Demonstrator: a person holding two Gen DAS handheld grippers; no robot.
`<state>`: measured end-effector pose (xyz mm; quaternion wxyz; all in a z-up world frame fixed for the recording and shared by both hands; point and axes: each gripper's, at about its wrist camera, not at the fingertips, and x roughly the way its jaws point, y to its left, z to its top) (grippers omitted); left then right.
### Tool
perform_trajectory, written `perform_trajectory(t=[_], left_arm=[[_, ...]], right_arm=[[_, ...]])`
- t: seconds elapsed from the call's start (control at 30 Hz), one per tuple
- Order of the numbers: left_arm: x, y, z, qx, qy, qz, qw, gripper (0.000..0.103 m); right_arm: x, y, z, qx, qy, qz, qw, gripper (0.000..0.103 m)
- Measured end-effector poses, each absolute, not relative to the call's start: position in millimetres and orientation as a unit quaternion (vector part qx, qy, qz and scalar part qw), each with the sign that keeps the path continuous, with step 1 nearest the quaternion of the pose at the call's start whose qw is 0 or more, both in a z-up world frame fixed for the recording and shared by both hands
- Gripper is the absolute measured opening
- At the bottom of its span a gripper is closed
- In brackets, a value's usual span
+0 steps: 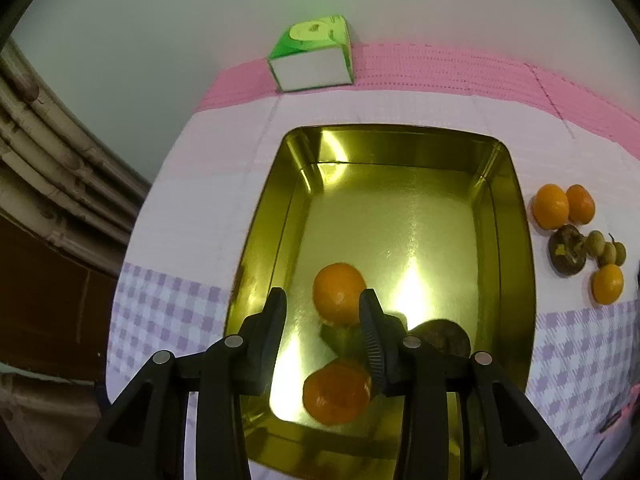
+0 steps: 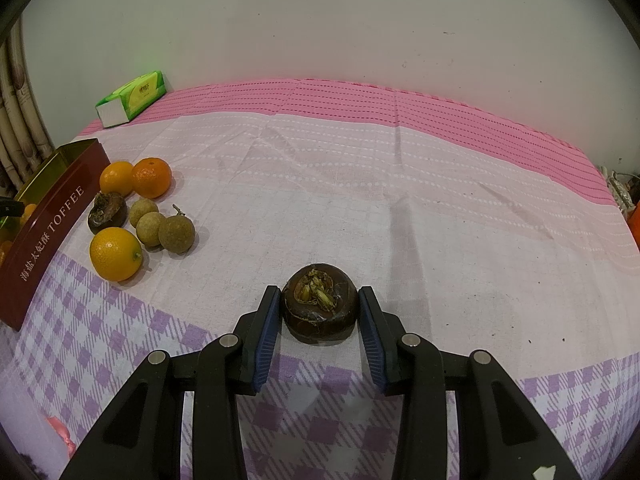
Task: Organize fruits
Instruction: 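Carry the orange into the tin tray with the left tool and release it, then carry the dark brown fruit over the tin tray with the right tool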
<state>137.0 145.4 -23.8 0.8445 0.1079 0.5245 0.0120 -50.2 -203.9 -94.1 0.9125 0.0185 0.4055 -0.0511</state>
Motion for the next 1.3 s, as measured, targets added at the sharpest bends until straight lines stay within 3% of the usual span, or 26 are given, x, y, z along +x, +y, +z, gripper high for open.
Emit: perform_trajectory(t=[0.7,0.93,1.3], left_arm=[[87,205,-7,0.050,0.503,0.060,0.861,0.065],[79,219,-5,0.031,0.494,0.074,0.866,0.067],[62,246,5,-0.014,0.478,0.103,0.872,0.068]], right_arm=[[-36,-196,-87,0.020,0.423,-0.061,0.904,0.035],[-29,-168,-56,0.014,0.406,-0.037,0.913,0.035],[-15,-24,-8,-0.033,0.382,0.144,0.912,0.035]])
